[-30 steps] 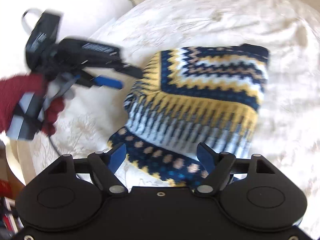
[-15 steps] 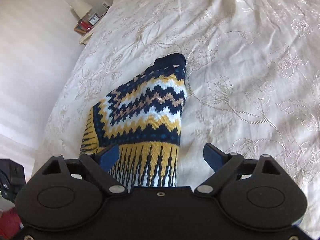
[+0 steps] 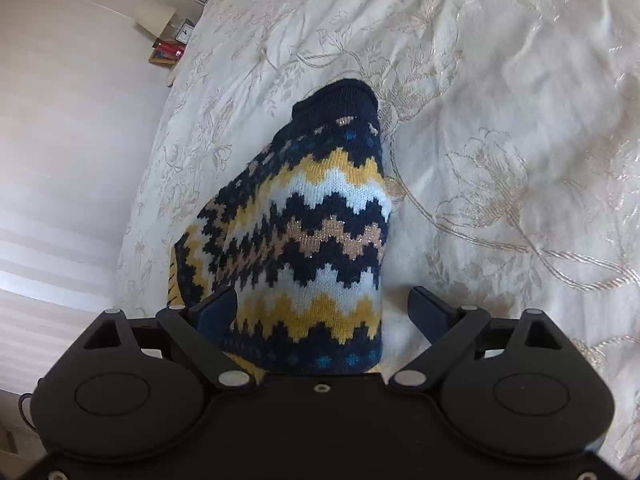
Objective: Fold small clothes
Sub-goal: 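Move the right gripper to the other side edge and close on it, then fold that side edge over the stack with the right gripper, open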
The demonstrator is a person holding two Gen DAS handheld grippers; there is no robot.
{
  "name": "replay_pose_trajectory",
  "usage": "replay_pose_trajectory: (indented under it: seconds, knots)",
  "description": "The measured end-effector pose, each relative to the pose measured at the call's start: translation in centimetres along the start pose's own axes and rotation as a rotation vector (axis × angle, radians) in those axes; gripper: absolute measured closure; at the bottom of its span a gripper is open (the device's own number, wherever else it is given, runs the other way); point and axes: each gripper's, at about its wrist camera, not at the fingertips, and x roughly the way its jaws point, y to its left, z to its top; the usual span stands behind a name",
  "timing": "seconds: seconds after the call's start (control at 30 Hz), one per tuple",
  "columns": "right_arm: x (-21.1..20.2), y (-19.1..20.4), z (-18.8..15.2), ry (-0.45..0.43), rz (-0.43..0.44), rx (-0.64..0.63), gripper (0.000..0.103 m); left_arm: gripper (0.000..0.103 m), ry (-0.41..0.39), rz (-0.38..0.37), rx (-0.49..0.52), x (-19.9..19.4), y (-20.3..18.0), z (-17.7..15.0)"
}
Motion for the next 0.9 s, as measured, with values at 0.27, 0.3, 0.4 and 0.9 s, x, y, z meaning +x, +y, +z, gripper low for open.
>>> replay_pose_trajectory:
  seconds: [0.27, 0.3, 0.4, 0.9]
  knots:
    - [2.8, -0.7, 0.7, 0.013, 0.115, 0.075, 0.0, 0.006, -0.008, -0.111, -0.063, 1.0, 0.4, 0.7]
    - [3.0, -0.5, 0.7, 0.018, 0.128, 0.077, 0.0, 0.006, -0.005, -0.13, -0.074, 1.1, 0.4, 0.7]
    - [3.4, 0.3, 0.5, 0.043, 0.132, 0.057, 0.021, 0.04, 0.037, -0.25, -0.12, 1.6, 0.5, 0.9]
    - [-3.7, 5.3, -3.4, 0.01, 0.027, -0.08, 0.056, 0.062, 0.058, -0.321, 0.024, -1.8, -8.0, -8.0]
